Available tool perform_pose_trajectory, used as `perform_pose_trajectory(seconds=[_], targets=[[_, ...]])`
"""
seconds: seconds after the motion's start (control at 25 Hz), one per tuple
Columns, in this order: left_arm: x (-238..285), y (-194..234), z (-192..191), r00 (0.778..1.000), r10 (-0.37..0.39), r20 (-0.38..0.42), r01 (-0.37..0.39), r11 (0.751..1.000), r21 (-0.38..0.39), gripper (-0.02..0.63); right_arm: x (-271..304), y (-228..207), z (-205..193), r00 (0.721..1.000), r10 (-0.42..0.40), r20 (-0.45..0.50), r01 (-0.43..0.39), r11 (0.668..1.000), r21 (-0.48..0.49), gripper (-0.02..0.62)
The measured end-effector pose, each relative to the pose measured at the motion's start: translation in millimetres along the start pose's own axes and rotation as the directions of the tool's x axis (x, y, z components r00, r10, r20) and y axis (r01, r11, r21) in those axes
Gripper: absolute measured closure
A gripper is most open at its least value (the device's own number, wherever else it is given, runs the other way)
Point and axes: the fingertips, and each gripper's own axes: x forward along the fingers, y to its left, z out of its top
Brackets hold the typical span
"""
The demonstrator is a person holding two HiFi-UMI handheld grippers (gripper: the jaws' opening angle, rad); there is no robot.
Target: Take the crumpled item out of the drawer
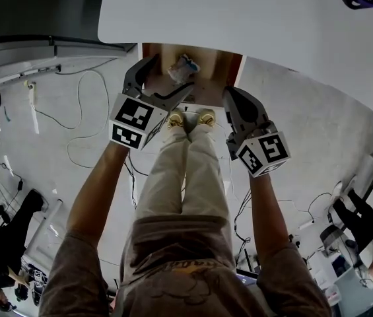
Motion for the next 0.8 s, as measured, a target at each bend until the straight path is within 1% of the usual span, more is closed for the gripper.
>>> perform_pose_trajectory(seconds=[0.16,0.28,0.4,0.52,0.68,0.8], targets=[[21,-6,-13,0.996,-0.031,-0.083,0.035,0.998,0.053,0.196,-5,-5,0,1.0,-0.008,0.0,0.008,1.0,0.006,0.6],[37,-10,-27,0.985,-0.051,-0.167,0.063,0.995,0.072,0.196,-9,-8,-2,1.0,-0.011,0.0,0.011,1.0,0.011,0.6],[53,-14,-45,0.965,-0.072,-0.252,0.095,0.992,0.08,0.196,-13,-11,-5,1.0,-0.011,-0.002,0.011,1.0,0.017,0.6],[66,-13,-62,0.945,-0.083,-0.317,0.113,0.991,0.077,0.196,-16,-15,-8,1.0,-0.017,-0.002,0.017,0.999,0.028,0.6],[80,-6,-77,0.92,-0.074,-0.385,0.118,0.989,0.094,0.196,-19,-22,-10,1.0,-0.028,-0.001,0.028,0.999,0.042,0.6],[90,-3,-90,0.891,-0.062,-0.449,0.124,0.986,0.11,0.196,-21,-26,-10,1.0,-0.029,0.001,0.029,0.998,0.047,0.6]])
